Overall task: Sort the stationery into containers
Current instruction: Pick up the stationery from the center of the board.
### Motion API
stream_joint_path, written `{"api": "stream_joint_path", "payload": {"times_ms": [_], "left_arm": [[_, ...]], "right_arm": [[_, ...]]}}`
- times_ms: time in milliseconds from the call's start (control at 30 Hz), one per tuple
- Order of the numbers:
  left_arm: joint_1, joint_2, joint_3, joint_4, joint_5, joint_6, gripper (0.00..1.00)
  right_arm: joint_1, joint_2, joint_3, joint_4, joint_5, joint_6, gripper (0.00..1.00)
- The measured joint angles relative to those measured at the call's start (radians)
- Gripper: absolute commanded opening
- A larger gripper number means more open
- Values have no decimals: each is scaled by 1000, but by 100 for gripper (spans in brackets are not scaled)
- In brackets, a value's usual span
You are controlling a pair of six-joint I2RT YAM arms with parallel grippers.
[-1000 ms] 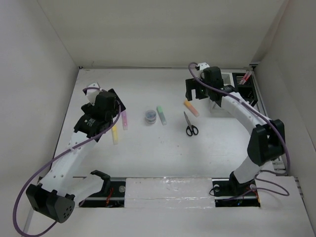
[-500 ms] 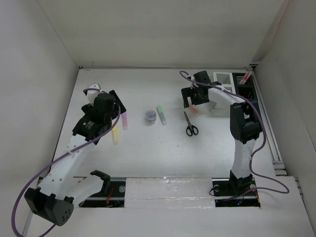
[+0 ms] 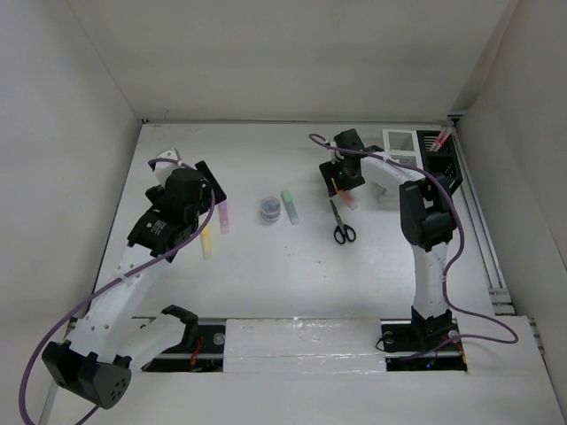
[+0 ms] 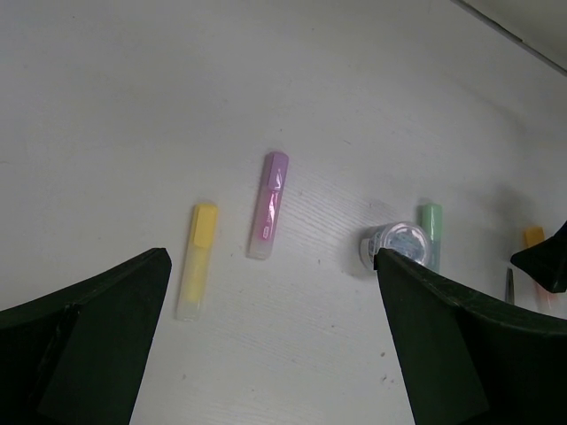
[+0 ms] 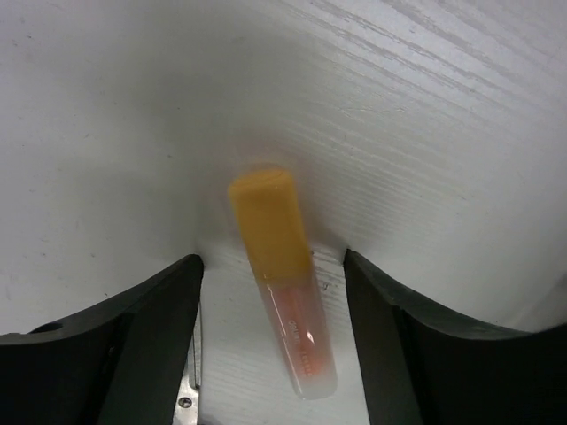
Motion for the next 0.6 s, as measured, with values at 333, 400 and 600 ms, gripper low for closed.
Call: {"api": "stream_joint_path", "payload": {"times_ms": [333,400,600], "left_arm": [[0,-8,0,1,5,8,100],[0,-8,0,4,5,9,100],[0,-8,0,13,12,9,100]], "right_arm": [[9,10,24,-30,19,-18,0],[9,10,27,-32,24,-15,0],[9,-3,24,23,15,4,0]]}}
